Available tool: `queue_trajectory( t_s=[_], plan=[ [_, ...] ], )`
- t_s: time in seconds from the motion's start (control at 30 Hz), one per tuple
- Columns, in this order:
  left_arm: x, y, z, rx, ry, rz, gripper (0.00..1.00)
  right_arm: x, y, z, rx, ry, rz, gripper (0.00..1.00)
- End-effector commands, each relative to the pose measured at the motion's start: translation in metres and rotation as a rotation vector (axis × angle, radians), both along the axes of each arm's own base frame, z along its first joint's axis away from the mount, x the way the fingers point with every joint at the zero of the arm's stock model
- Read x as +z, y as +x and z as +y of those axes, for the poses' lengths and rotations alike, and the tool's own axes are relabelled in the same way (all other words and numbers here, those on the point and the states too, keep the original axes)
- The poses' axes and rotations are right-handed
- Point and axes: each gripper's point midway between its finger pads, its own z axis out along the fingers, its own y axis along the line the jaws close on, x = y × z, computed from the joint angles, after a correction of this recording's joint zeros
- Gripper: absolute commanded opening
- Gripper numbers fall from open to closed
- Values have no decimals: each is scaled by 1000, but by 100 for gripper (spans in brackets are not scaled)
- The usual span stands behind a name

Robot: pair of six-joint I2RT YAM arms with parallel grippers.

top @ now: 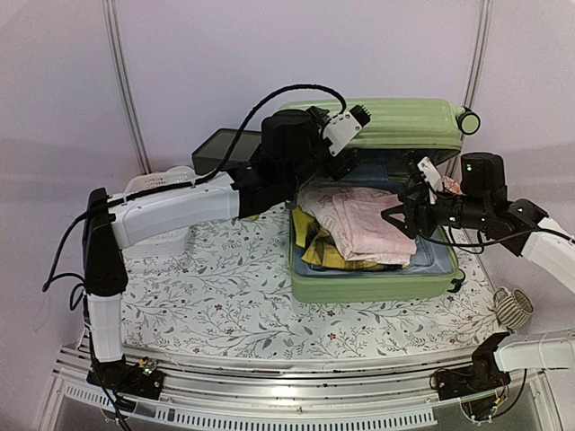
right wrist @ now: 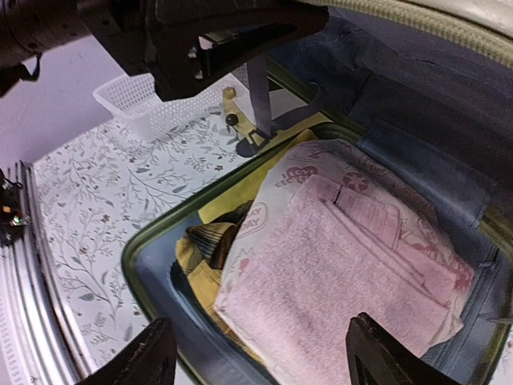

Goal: Open, take out, and arrange the luggage
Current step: Open the luggage at the center of the board.

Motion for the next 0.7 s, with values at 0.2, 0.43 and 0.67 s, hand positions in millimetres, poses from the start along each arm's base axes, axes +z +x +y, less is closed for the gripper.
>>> queue_trajectory(
  t_s=[0.2,0.43,0.67],
  plan=[
    [-16,28,26,58,-79,117,97,50,64,9,-136,-5,-165,5],
    [-16,27,24,48,-79,123,97,59,95,21,-157,-43,-208,3],
    [-17,25,23,39,-78,127,97,69,120,35,-158,-40,-201,3]
  ],
)
